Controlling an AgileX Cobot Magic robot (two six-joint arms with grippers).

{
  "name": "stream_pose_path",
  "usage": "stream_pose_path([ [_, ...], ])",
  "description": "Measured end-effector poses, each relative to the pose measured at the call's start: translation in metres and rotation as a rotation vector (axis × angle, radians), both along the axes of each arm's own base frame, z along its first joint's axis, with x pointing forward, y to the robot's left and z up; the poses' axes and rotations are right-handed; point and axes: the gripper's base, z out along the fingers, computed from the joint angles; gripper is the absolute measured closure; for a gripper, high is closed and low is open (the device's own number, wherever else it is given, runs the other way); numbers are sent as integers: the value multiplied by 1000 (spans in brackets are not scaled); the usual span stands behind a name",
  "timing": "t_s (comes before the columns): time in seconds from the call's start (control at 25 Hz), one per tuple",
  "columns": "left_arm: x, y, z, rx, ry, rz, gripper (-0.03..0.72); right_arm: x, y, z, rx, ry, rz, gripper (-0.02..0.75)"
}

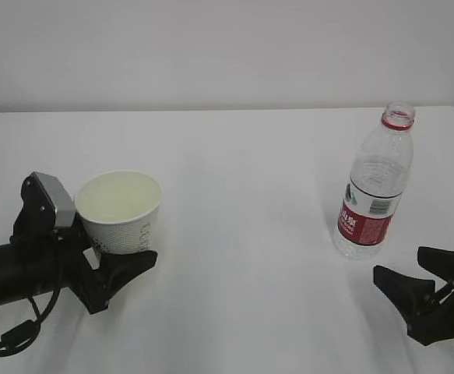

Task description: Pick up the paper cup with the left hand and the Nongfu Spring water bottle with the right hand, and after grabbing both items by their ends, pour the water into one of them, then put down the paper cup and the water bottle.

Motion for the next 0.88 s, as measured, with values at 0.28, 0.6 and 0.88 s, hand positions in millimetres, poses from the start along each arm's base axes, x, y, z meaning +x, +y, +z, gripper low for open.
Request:
stream_pose_path([
  [0.28,-3,-2,0,-10,20,-34,153,2,-1,1,0,-6,-8,148],
  [0.6,-3,-2,0,-14,24,-39,153,19,-1,5,-7,-58,-13,148],
  [0.88,-3,-2,2,-15,16,-39,153,29,-2,-2,-54,-63,8,148],
])
